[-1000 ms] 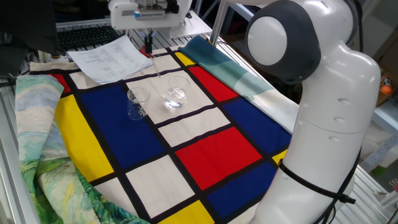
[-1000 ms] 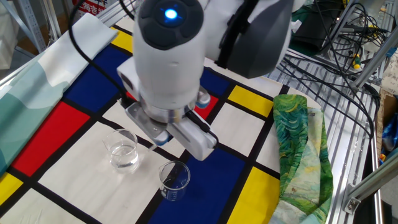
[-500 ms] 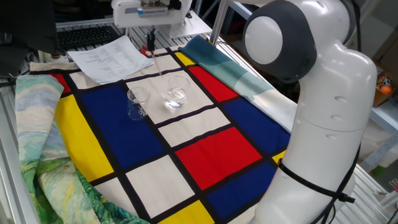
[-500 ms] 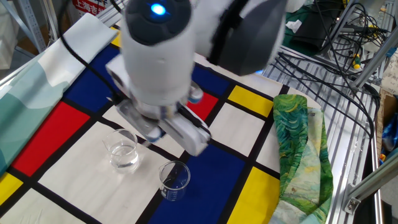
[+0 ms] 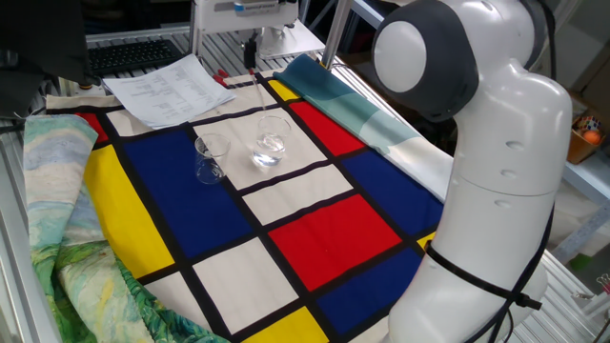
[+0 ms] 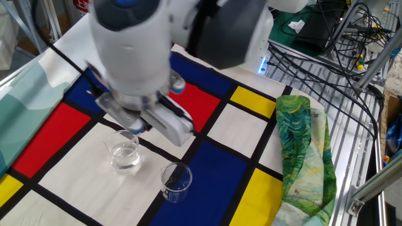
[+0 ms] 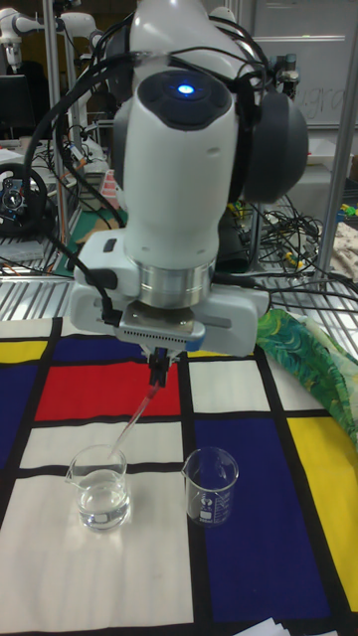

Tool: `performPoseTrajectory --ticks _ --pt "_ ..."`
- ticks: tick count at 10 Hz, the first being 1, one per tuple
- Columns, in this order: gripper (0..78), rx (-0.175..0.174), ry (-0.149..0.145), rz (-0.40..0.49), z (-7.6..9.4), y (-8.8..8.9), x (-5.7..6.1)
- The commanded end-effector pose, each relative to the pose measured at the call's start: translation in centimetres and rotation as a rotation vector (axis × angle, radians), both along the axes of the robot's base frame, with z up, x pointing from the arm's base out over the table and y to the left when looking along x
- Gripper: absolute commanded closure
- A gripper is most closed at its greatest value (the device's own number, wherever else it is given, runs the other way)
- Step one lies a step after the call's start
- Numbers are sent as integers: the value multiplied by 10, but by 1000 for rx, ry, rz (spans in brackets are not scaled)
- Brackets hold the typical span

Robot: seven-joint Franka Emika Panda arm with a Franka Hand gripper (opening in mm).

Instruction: Transfer liquid using a dropper

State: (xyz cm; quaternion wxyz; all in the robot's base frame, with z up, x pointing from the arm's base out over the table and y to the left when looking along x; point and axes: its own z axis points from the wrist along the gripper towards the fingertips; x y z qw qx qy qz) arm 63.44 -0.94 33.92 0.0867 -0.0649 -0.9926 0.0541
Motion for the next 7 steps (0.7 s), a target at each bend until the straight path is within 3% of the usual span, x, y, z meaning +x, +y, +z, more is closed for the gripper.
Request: performPoseTrajectory --ticks 1,6,7 --pt "764 42 2 32 -7 -13 -1" --pt "764 71 5 51 -20 -18 -6" --pt "764 90 17 56 -22 -16 -7"
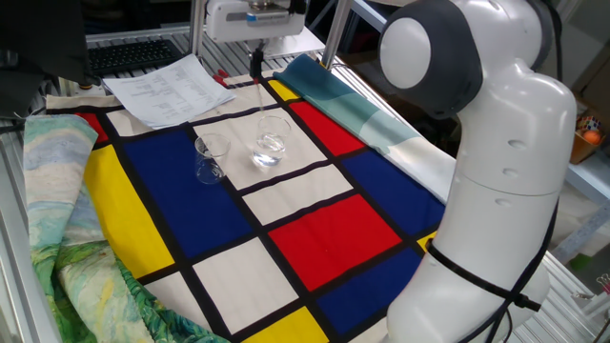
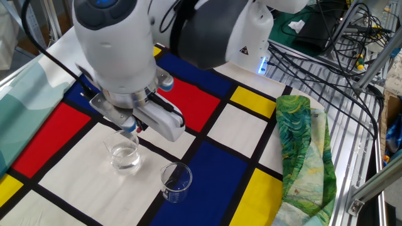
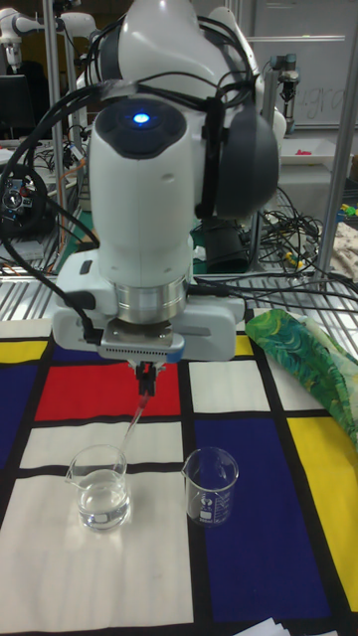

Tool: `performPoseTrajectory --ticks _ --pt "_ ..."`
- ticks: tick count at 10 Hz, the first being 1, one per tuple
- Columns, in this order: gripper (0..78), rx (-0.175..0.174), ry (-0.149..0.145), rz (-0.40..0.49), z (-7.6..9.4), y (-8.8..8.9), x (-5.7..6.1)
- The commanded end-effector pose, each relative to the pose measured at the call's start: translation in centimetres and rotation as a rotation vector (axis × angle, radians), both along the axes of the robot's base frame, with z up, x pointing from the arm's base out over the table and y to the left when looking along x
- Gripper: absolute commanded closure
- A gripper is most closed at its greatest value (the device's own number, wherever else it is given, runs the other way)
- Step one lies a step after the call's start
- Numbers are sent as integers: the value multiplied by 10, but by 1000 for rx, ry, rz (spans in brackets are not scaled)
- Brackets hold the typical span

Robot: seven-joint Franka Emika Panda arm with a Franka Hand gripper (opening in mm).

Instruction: Transfer liquid using a dropper

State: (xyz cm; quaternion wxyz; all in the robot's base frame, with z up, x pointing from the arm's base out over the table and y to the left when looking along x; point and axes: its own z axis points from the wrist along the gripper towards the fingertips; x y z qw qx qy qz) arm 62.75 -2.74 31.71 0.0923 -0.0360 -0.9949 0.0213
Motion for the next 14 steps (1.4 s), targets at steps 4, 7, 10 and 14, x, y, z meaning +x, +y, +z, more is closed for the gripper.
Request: performPoseTrajectory --ticks 4,7,10,14 --pt "764 27 13 15 -5 8 -2" --pt "764 31 19 -5 -5 8 -2" --pt "764 20 23 -6 -5 8 -2" --pt "764 -124 20 -271 -5 8 -2"
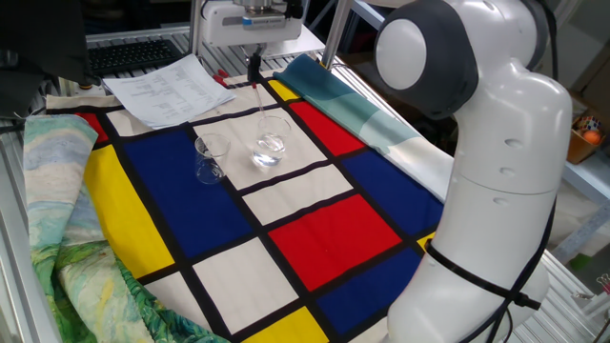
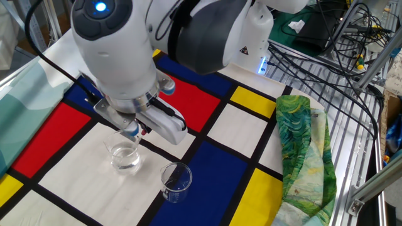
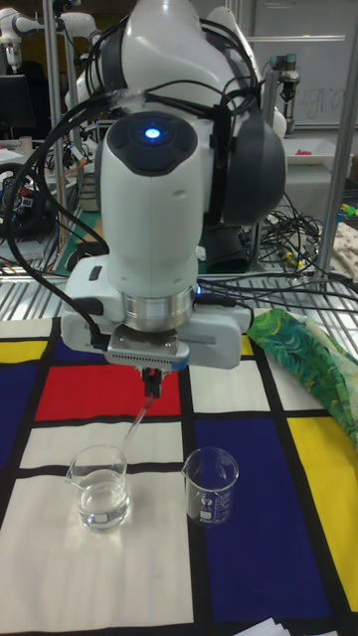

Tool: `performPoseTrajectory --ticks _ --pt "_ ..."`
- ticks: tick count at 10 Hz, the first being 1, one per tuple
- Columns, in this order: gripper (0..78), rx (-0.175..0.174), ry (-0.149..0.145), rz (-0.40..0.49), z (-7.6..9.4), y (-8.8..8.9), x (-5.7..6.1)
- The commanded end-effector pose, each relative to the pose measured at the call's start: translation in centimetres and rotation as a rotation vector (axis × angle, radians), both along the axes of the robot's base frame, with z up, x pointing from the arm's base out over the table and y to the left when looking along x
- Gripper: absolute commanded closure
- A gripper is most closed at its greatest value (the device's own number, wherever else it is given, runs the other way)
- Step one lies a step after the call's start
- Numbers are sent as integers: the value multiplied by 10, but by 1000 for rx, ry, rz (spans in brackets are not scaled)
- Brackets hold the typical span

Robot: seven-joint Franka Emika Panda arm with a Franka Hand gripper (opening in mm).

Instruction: Transfer liquid using a dropper

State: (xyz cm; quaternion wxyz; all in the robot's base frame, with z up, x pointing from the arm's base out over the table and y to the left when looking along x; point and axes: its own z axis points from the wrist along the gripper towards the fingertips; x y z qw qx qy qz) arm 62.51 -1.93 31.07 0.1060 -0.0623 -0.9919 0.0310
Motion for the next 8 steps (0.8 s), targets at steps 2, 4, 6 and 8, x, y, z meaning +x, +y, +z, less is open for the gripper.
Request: performPoseTrajectory --ticks 2,4,6,8 --pt "764 -98 -20 -225 2 -2 -1" --pt "764 -53 -17 -144 11 -39 -12" --pt "764 -55 -22 -119 11 -54 -15" --pt "764 -2 -84 -136 10 -57 -20"
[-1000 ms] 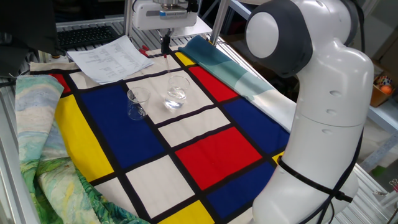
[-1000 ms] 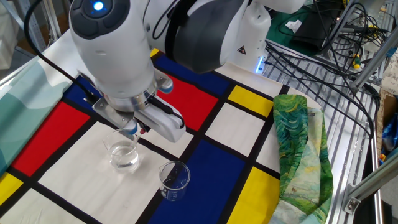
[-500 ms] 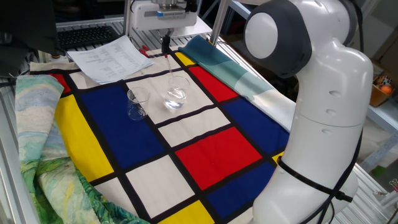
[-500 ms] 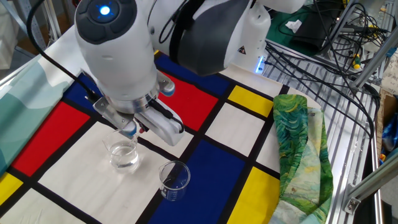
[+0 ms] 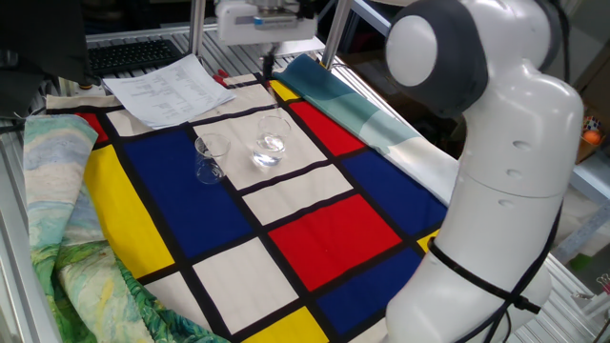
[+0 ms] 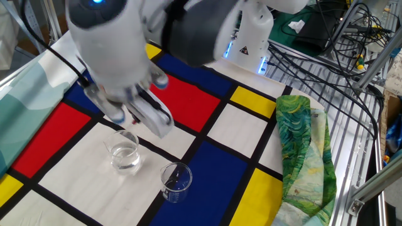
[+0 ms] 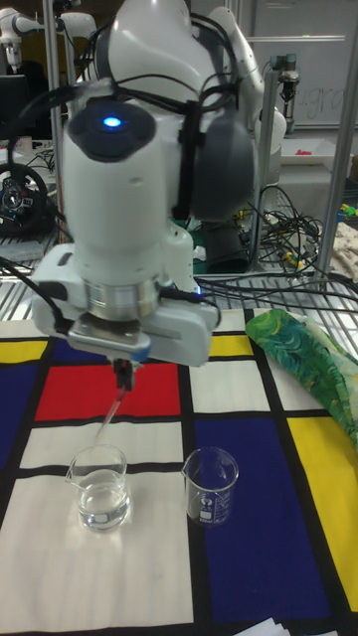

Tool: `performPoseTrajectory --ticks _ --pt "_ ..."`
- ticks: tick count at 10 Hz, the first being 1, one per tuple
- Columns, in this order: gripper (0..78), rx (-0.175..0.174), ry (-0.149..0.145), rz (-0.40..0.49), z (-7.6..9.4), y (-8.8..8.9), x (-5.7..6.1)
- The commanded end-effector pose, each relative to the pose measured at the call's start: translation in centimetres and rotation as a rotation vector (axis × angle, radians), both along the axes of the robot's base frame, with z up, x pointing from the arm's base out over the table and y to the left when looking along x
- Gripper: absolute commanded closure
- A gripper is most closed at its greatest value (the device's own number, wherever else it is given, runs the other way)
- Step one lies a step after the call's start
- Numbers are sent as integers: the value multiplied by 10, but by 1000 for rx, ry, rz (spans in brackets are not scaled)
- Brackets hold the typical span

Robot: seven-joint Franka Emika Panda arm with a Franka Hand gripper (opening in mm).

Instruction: Transfer liquid using a dropper

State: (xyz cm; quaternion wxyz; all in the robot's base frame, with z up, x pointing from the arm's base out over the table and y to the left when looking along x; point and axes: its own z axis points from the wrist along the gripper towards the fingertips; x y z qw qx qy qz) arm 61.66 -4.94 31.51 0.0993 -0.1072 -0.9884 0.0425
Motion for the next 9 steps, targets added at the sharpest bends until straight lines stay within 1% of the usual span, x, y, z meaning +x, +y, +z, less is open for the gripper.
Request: performPoseTrajectory --ticks 1,2,3,4,5,6,7,8,9 --pt "764 67 -82 -64 1 -27 -14" --pt "764 100 -96 -79 -6 -26 -16" --pt "764 102 -104 -82 -11 -25 -17" --pt "764 114 -117 -89 -19 -24 -17" --pt "764 116 -118 -89 -20 -23 -17" --pt "764 152 -122 -103 -27 -20 -16" --pt "764 159 -129 -109 -33 -17 -16" --pt "764 187 -140 -121 -38 -14 -15" --pt "764 190 -150 -124 -44 -11 -15"
